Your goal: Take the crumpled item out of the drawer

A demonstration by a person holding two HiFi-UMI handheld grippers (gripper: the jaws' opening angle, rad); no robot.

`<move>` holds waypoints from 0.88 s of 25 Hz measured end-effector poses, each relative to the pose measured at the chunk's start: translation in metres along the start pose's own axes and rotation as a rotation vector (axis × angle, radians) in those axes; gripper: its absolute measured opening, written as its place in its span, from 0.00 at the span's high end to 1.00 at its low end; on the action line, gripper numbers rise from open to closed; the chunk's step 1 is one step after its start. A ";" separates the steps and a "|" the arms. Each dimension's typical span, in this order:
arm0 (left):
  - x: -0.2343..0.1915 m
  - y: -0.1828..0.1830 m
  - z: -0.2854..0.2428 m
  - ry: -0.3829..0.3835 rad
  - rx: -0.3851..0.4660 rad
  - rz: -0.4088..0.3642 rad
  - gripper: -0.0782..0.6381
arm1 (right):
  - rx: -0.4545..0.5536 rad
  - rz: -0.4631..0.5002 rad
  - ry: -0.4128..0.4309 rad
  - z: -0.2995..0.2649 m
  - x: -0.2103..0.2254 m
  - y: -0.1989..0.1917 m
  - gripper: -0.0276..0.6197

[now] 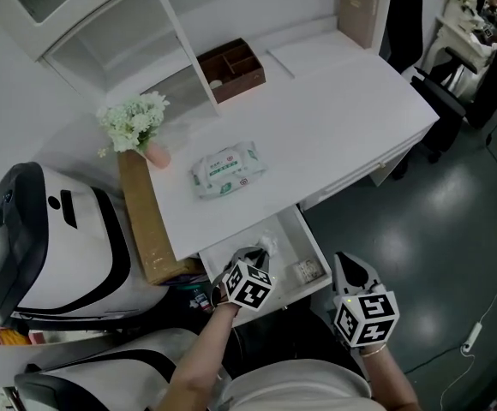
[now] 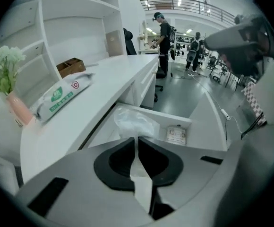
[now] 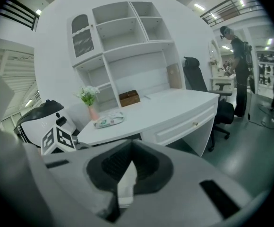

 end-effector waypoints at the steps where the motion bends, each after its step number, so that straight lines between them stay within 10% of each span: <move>1: -0.001 0.001 0.006 0.011 0.013 0.009 0.87 | 0.002 0.005 0.005 0.001 -0.002 -0.001 0.95; 22: -0.011 -0.007 0.129 0.246 0.279 0.253 0.87 | 0.046 0.085 0.069 0.026 -0.039 -0.004 0.95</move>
Point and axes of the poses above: the fingertips, and each gripper's own axes: z backward along the fingers, x to its right, y out of its top, the point moved 9 cm from there along z, backward along the fingers, and after that the axes turned 14 degrees about -z, right-handed, at the moved point
